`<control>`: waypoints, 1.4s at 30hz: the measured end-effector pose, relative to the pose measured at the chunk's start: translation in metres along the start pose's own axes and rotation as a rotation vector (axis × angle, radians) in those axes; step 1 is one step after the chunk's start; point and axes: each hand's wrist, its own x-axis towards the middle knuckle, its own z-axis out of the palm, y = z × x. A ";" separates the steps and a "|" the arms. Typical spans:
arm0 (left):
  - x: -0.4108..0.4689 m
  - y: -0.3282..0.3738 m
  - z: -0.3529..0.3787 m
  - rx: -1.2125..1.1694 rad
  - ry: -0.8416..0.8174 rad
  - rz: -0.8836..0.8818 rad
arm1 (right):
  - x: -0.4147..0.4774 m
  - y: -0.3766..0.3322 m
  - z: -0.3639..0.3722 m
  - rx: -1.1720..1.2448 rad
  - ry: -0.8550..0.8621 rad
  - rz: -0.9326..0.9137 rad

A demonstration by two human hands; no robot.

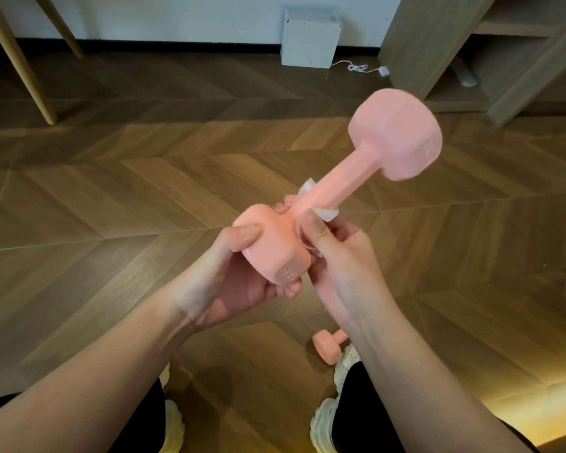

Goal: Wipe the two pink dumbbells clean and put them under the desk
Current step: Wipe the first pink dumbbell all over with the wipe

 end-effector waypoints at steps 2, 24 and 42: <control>-0.001 0.003 -0.001 0.028 0.020 -0.002 | 0.001 0.000 -0.001 -0.010 0.018 -0.031; -0.001 -0.005 0.003 0.134 0.222 -0.250 | 0.007 -0.019 -0.018 0.167 0.035 -0.136; 0.003 -0.007 -0.006 0.775 0.416 0.173 | 0.010 -0.009 -0.006 0.058 0.115 -0.111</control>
